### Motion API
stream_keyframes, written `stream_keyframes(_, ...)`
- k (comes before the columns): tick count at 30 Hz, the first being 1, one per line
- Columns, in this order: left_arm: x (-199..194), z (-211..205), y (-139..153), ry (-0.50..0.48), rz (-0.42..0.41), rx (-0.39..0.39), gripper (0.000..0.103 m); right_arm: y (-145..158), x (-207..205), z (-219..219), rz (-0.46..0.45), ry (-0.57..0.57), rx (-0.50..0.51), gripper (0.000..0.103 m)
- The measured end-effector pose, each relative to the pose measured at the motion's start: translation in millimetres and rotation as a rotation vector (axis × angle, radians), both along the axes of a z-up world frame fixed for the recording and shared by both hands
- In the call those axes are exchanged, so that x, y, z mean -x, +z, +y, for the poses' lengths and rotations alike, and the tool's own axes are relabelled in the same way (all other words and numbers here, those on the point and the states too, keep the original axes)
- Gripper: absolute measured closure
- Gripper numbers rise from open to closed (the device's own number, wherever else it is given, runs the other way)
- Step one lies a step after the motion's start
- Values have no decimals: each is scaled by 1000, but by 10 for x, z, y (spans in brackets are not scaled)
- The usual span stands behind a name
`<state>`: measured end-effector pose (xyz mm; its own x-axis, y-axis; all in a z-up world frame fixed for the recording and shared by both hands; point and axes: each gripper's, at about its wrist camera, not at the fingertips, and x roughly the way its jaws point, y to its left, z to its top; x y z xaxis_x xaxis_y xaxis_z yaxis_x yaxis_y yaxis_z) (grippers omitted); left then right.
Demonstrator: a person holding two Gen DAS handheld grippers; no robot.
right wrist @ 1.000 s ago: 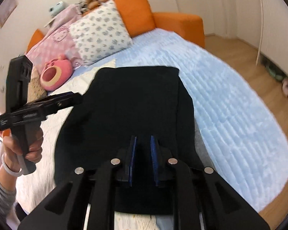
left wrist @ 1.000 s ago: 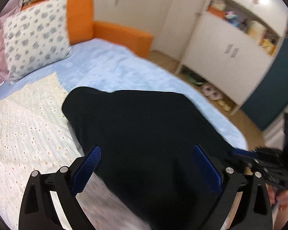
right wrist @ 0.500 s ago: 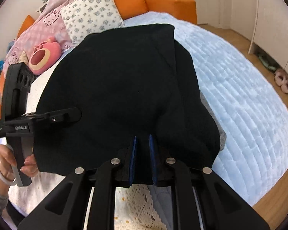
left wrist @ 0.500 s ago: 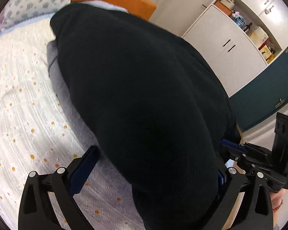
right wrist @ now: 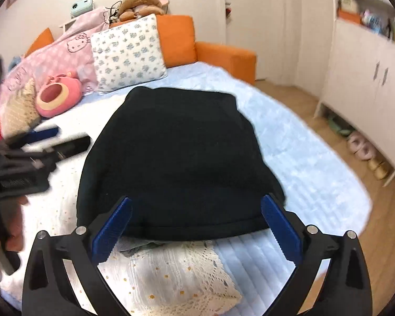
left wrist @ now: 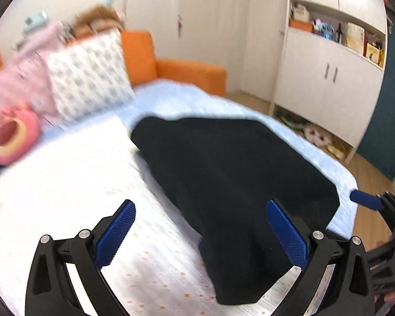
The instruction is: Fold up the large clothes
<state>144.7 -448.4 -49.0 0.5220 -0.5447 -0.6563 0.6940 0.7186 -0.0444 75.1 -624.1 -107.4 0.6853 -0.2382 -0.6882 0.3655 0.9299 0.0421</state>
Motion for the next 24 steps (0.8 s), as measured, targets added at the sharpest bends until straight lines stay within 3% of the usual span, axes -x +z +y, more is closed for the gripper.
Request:
stream_keyframes(8,263,240,328,75,-95,46,2,237,164,245,-31,-27,54,5)
stream_keyframes(16,352,322,247,114,-130,53,2,370,330,256,-208,-42,74,5)
stream_keyframes(24,372,287,52,147,-118,49,2,319,322,249,-250,-10,110,5)
